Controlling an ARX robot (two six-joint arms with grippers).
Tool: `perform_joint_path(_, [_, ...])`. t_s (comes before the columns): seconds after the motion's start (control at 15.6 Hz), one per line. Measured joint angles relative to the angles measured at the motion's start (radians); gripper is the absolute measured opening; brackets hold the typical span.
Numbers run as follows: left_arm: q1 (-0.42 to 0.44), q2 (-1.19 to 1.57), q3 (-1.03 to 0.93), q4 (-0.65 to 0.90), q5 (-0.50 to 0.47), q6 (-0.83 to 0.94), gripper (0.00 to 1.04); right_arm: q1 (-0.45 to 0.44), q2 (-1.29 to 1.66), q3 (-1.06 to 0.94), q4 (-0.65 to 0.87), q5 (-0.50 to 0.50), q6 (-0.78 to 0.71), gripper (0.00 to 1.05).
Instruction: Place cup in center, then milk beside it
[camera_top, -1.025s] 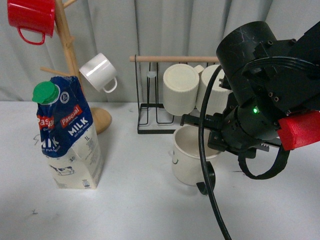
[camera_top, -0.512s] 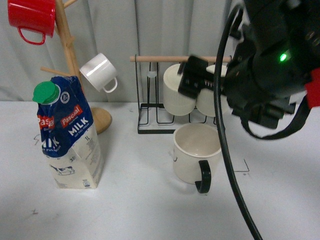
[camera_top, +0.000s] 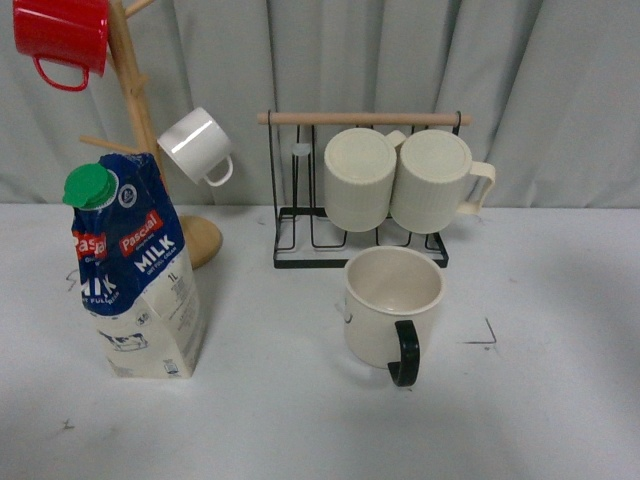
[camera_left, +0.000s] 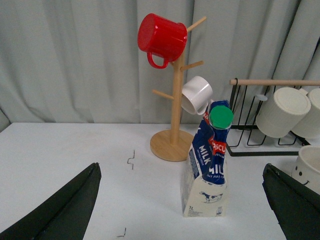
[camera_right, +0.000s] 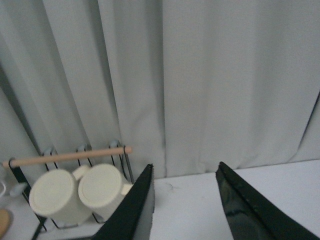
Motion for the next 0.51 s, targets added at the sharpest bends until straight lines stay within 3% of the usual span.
perform_joint_path(0.19, [0.000, 0.000, 0.000, 0.000, 0.000, 0.000, 0.98, -0.133, -0.201, -0.239, -0.039, -0.161, -0.063, 0.09])
perform_joint_path(0.26, [0.000, 0.000, 0.000, 0.000, 0.000, 0.000, 0.98, -0.157, -0.269, -0.286, -0.040, -0.162, -0.069, 0.02])
perform_joint_path(0.51, [0.000, 0.000, 0.000, 0.000, 0.000, 0.000, 0.98, -0.153, -0.418, -0.396, -0.077, -0.171, -0.073, 0.02])
